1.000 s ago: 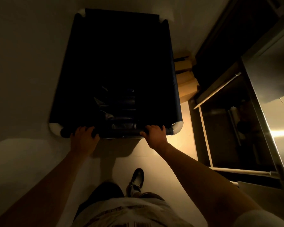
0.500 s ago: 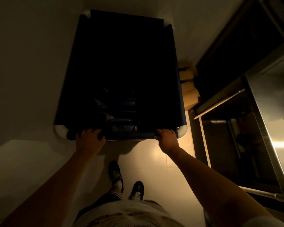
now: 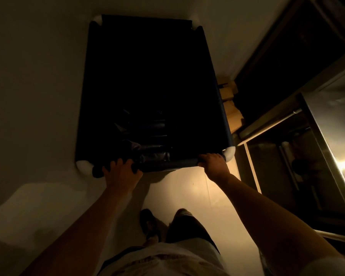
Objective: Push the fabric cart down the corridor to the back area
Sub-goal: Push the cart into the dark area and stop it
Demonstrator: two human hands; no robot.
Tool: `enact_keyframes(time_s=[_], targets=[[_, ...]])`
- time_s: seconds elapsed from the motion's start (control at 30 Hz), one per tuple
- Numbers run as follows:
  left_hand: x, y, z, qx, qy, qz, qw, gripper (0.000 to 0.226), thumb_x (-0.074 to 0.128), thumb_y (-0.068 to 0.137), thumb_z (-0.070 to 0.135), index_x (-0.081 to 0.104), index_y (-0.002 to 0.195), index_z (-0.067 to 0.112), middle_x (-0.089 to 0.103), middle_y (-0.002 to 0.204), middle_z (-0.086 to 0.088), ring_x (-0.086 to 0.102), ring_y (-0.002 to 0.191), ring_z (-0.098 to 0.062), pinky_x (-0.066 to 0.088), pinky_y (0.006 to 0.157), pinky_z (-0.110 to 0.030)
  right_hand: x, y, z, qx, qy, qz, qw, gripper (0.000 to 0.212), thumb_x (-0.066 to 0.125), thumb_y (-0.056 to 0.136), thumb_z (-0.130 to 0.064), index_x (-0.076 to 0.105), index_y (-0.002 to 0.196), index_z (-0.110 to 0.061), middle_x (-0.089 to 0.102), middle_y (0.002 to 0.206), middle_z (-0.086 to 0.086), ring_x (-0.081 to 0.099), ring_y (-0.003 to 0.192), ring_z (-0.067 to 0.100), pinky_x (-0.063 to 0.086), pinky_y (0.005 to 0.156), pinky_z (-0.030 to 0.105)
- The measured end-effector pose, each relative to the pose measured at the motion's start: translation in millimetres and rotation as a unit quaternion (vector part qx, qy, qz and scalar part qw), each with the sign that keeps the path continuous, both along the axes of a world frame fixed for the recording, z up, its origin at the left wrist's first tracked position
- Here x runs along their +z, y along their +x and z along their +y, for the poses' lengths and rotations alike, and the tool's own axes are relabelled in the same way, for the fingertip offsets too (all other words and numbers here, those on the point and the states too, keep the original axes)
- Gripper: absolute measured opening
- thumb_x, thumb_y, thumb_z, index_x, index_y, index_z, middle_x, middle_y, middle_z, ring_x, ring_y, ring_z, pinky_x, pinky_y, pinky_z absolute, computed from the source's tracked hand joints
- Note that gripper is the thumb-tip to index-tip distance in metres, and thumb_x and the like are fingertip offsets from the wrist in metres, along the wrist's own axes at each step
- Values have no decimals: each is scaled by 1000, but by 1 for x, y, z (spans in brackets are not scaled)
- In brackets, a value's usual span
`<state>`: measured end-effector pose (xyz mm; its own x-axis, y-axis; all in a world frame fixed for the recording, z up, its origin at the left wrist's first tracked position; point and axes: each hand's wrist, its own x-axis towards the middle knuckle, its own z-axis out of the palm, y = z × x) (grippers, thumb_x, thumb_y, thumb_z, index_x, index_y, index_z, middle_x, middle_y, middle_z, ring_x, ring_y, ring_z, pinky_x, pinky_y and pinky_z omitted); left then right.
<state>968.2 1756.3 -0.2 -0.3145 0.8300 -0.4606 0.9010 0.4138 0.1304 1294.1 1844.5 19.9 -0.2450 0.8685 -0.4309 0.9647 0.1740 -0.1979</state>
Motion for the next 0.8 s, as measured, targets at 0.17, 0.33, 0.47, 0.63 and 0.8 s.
enact_keyframes(time_s=[0.17,0.33,0.47,0.63,0.8], targets=[[-4,-8,26,-1,12,4,1000,55,49,89,59,55,133,27,52,138,-13,41,133,-38,26,114,-66,-2,-7,26,2,4,-10,1000,35,51,107,-25,62,141,-24,63,140,2,53,137,25,35,122,43],[-8,-15,56,13,14,-2,1000,58,49,87,61,56,132,26,52,139,-14,41,133,-39,24,115,-67,-5,-13,50,-3,20,-5,1000,36,51,107,-27,60,142,-27,62,142,-1,51,140,24,33,124,42],[-13,-20,72,17,16,0,1000,58,48,84,63,57,128,27,53,135,-13,42,131,-40,25,113,-68,-5,-13,70,24,14,-10,1000,35,51,107,-30,61,141,-28,64,138,0,55,135,25,37,119,41],[-19,-18,69,13,30,8,999,52,48,83,62,57,122,29,57,129,-14,48,125,-42,20,114,-71,-7,-5,77,43,0,-3,999,37,52,106,-35,61,141,-29,65,138,0,55,135,25,36,119,39],[-20,-15,61,-10,67,29,997,55,47,82,57,58,125,24,62,123,-16,53,121,-44,24,111,-72,-10,1,85,45,-22,29,998,35,55,104,-36,65,137,-28,65,136,0,55,133,25,39,117,39]])
